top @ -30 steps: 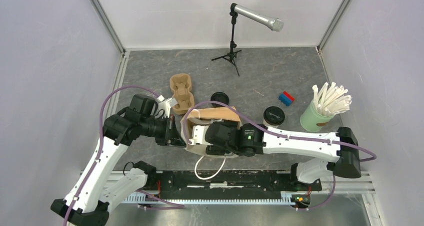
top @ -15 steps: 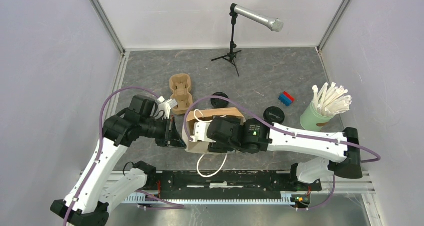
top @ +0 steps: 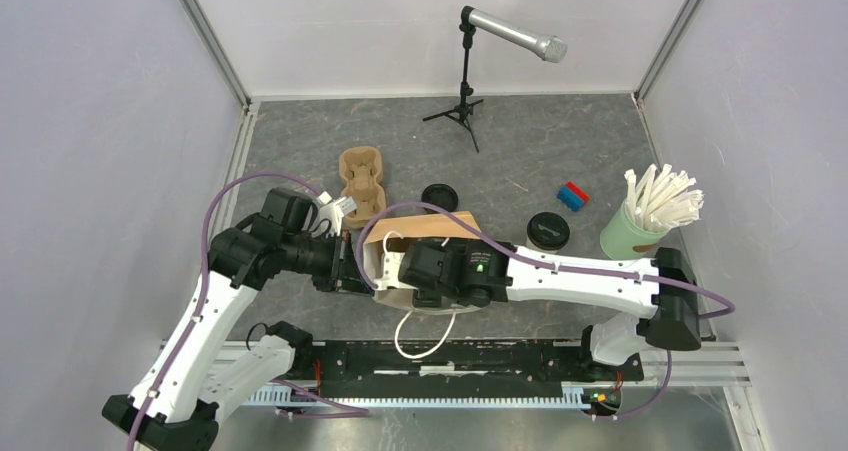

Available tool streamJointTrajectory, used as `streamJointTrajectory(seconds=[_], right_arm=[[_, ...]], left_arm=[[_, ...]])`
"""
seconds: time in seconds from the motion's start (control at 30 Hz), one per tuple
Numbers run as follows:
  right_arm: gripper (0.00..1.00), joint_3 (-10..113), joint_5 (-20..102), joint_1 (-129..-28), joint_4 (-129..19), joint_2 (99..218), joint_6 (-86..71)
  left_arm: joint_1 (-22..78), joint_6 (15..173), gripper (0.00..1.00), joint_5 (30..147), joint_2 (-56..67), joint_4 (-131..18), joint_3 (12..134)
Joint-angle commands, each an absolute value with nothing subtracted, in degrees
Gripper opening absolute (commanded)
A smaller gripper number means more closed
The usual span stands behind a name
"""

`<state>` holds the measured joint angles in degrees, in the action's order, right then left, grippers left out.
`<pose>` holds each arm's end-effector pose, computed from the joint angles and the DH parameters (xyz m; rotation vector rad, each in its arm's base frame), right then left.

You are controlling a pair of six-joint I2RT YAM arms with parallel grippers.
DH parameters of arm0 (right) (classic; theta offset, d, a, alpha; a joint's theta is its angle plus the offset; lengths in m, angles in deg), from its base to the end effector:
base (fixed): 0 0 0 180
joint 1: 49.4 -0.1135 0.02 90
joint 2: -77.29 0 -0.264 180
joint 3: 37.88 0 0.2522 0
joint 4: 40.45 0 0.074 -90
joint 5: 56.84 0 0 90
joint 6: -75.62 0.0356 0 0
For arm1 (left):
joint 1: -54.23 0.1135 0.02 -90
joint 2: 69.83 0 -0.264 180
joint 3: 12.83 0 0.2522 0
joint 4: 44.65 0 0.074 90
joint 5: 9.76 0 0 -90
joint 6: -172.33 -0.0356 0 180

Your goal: Pack the takeout coffee

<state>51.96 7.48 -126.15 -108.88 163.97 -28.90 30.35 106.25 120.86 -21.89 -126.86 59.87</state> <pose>0.0840 0.2894 0.2946 -1.7268 1.8664 -0.2079 0.1063 -0.0724 0.3300 0.2857 2.6531 -1.2115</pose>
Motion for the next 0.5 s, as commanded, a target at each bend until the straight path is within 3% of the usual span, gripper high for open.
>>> streamJointTrajectory(seconds=[0.0,0.47], right_arm=[[0.60,55.3,4.3,-125.9,-108.4,164.6,-29.1],[0.61,55.6,7.0,-125.9,-114.7,158.1,-30.8]], left_arm=[[30.2,106.3,0.09,122.8,-22.1,-125.4,60.1],[30.2,106.6,0.09,122.6,-22.4,-125.2,59.3]])
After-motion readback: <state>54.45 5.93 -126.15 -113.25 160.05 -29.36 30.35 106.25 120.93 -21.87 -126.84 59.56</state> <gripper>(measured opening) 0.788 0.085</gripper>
